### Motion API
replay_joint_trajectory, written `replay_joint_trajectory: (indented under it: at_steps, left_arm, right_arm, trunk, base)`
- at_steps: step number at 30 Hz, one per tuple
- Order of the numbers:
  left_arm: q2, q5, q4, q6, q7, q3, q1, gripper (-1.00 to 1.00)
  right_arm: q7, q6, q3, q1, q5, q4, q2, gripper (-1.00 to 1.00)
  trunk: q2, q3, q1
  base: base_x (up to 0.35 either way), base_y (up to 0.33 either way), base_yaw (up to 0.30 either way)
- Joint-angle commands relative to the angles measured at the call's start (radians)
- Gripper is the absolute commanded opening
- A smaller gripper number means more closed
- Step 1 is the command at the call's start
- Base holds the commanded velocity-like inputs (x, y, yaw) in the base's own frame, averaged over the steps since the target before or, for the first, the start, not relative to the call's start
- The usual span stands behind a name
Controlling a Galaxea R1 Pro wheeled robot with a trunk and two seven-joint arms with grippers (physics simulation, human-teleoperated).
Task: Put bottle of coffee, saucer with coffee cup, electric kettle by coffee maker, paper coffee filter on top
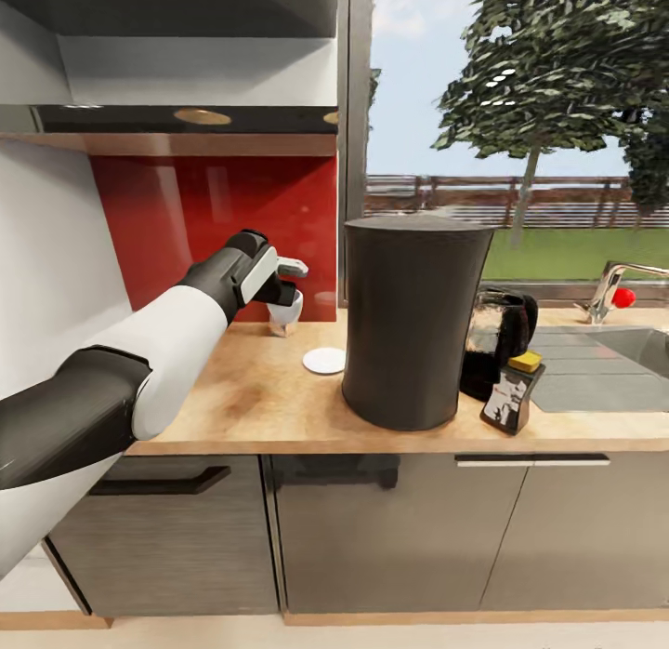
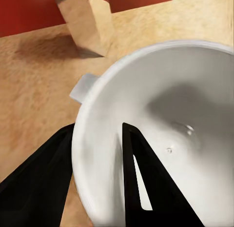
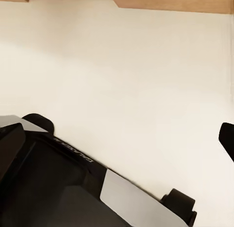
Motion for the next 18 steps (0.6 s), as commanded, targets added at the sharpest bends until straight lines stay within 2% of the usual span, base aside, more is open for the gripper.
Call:
replay_joint_trajectory:
  at_steps: [1,7,18]
  left_arm:
    - [0.0,0.01,0.002,0.003,0.009,-0.004,-0.001,-1.0]
    - [0.0,0.01,0.007,0.003,0.009,-0.004,-0.001,-1.0]
    - [0.0,0.011,0.01,0.003,0.009,-0.002,-0.001,-1.0]
  right_arm:
    - [0.001,-0.007,0.008,-0.001,-0.005,0.001,-0.001,1.0]
    - [0.002,-0.007,0.008,-0.001,-0.005,0.0,-0.001,1.0]
    - [0.002,-0.008,0.008,-0.001,-0.005,-0.002,-0.001,1.0]
  trunk:
    - [-0.001,0.0,0.0]
    - [-0.001,0.005,0.0]
    - [-0.001,0.007,0.0]
  base:
    - [0.041,0.0,-0.204]
    - [0.019,0.0,-0.195]
    - [0.004,0.023,-0.042]
